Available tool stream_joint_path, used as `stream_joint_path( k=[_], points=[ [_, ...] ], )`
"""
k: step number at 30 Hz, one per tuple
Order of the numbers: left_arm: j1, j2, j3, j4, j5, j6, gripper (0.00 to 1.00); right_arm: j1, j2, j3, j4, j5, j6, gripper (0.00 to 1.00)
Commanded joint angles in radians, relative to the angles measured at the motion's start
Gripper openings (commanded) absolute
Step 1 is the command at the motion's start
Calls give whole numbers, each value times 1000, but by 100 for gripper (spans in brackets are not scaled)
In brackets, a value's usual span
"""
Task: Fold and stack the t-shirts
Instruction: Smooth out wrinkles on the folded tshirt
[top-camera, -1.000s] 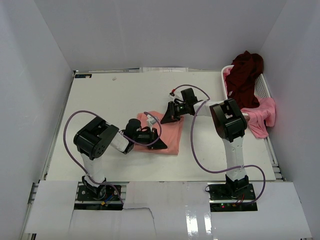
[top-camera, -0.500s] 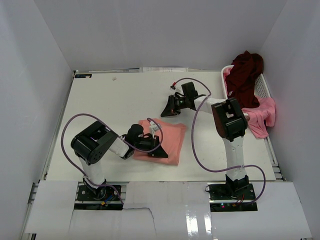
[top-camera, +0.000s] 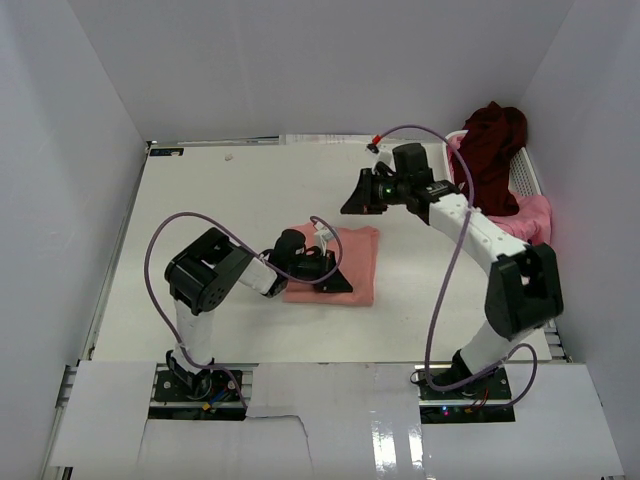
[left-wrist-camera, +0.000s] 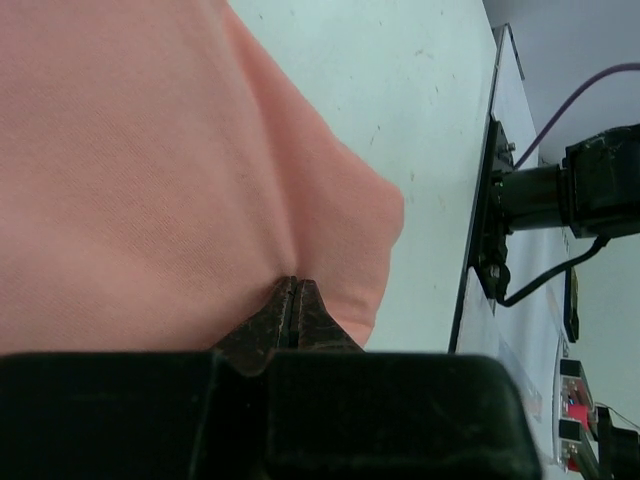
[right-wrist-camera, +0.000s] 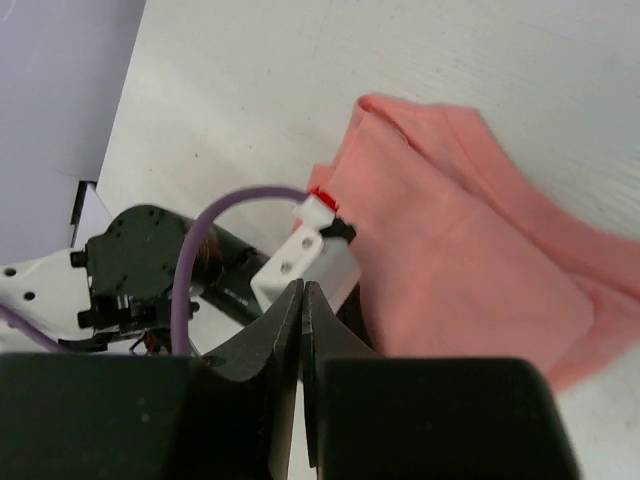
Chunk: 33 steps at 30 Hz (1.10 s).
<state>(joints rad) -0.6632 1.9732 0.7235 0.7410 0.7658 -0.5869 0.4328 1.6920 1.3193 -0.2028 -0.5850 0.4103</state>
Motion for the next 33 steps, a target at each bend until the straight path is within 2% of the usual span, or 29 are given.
stream_joint_path(
  k=[1,5,9,15,19,26,33],
  points=[
    [20,35,25,-71,-117,38,0,-5,-149,-89,-105,177,-47,8],
    [30,-25,76,-133,-132,30,0,-5,-251,-149,-168,192,-67,8],
    [30,-164,109,-201,-187,19,0,-5,-282,-205,-199,171,-68,8],
    [30,-381,137,-455,-312,21,0,-2,-230,-253,-215,62,-77,8],
    [30,-462,67,-515,-329,18,0,-2,-180,-302,-182,11,-77,8],
    [30,-539,-145,-494,-339,-8,0,7,-103,-357,-126,-59,-59,8],
    [36,-530,-222,-459,-349,-13,0,14,-75,-414,-98,-82,-53,8]
  ],
)
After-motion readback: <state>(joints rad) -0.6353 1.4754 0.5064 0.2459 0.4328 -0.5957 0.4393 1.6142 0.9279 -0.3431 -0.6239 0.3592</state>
